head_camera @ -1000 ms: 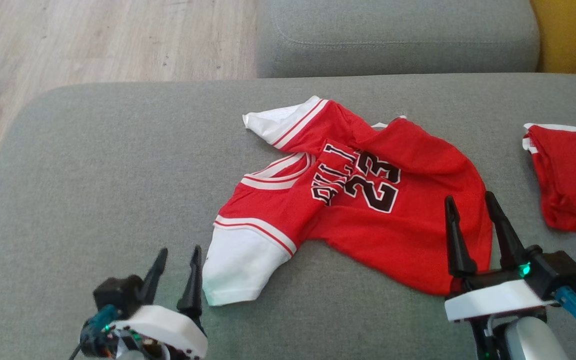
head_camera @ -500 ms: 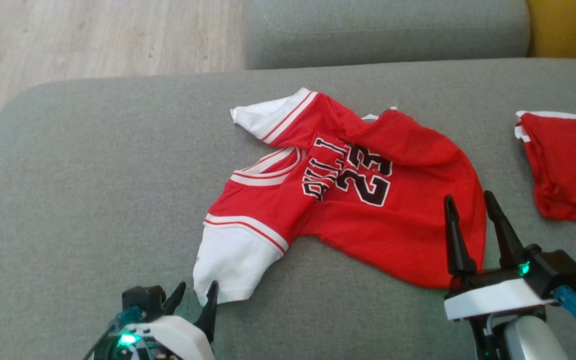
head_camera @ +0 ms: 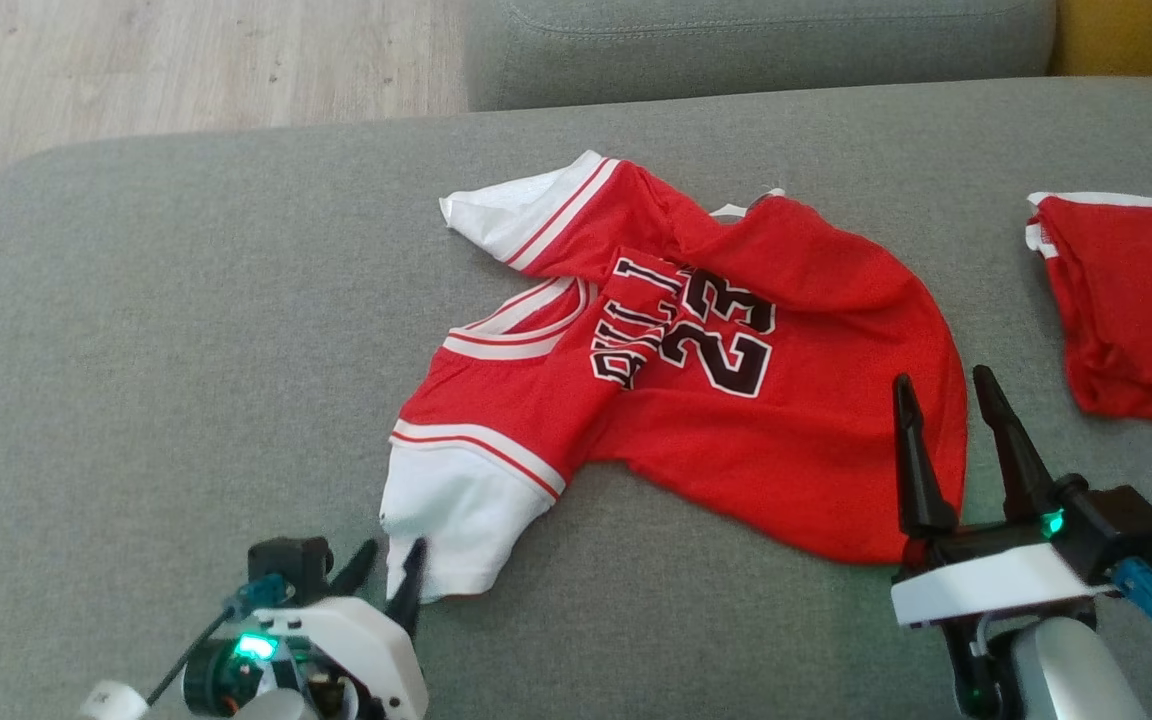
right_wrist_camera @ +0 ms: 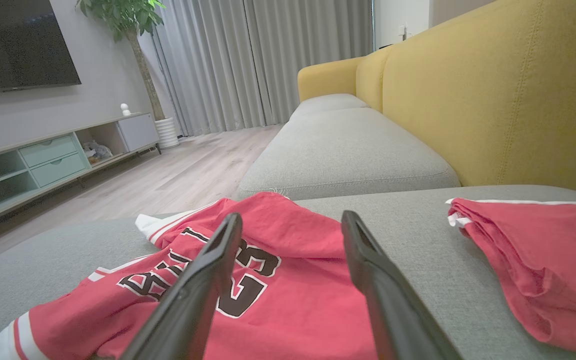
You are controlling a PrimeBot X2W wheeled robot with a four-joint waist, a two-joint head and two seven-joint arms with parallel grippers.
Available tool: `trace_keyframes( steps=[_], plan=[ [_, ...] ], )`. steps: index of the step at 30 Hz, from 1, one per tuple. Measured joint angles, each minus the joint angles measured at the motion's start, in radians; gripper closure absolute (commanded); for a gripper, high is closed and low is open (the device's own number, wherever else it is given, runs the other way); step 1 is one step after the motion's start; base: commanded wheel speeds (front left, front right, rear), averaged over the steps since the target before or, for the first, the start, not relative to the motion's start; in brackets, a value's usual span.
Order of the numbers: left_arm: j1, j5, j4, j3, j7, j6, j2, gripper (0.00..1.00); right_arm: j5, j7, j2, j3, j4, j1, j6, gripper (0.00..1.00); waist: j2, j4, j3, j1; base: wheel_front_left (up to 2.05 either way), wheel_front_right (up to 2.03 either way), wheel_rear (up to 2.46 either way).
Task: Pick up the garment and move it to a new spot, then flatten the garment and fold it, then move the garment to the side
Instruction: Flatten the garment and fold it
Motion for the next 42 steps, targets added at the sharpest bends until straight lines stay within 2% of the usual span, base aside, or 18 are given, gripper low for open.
trace_keyframes(
  steps=[9,17,21,30,36,42],
  plan=[
    [-0.002,-0.028,-0.005,0.005,-0.015,-0.033,0.000,1.00,-0.012,0.000,0.000,-0.014,0.021,0.000,0.000,0.00,0.0000,-0.005,-0.016,0.0000,0.00,0.00,0.00],
    [-0.002,0.011,-0.109,0.079,-0.245,-0.023,0.007,1.00,-0.048,0.020,0.000,-0.026,0.081,0.026,0.000,0.00,0.0000,-0.018,-0.066,0.0000,0.00,0.00,0.00],
    [-0.002,0.035,-0.165,0.096,-0.296,-0.009,0.018,1.00,-0.063,0.082,0.000,-0.039,0.105,0.087,0.000,0.00,0.0000,-0.030,-0.091,-0.0001,0.00,0.00,0.00],
    [0.001,0.086,-0.281,0.117,-0.330,0.014,0.021,1.00,0.002,0.260,0.001,-0.055,0.115,0.151,0.000,0.00,0.0000,-0.044,-0.101,-0.0001,0.00,0.00,0.00],
    [0.006,0.102,-0.302,0.120,-0.334,0.014,0.021,1.00,0.081,0.277,-0.001,-0.053,0.181,0.127,0.000,0.00,0.0000,-0.037,-0.090,-0.0001,0.00,0.00,0.00],
    [0.006,0.105,-0.306,0.120,-0.337,0.012,0.021,1.00,0.088,0.265,0.001,-0.052,0.247,0.082,0.000,0.00,0.0000,-0.019,-0.074,0.0000,0.00,0.00,0.00]
  ],
)
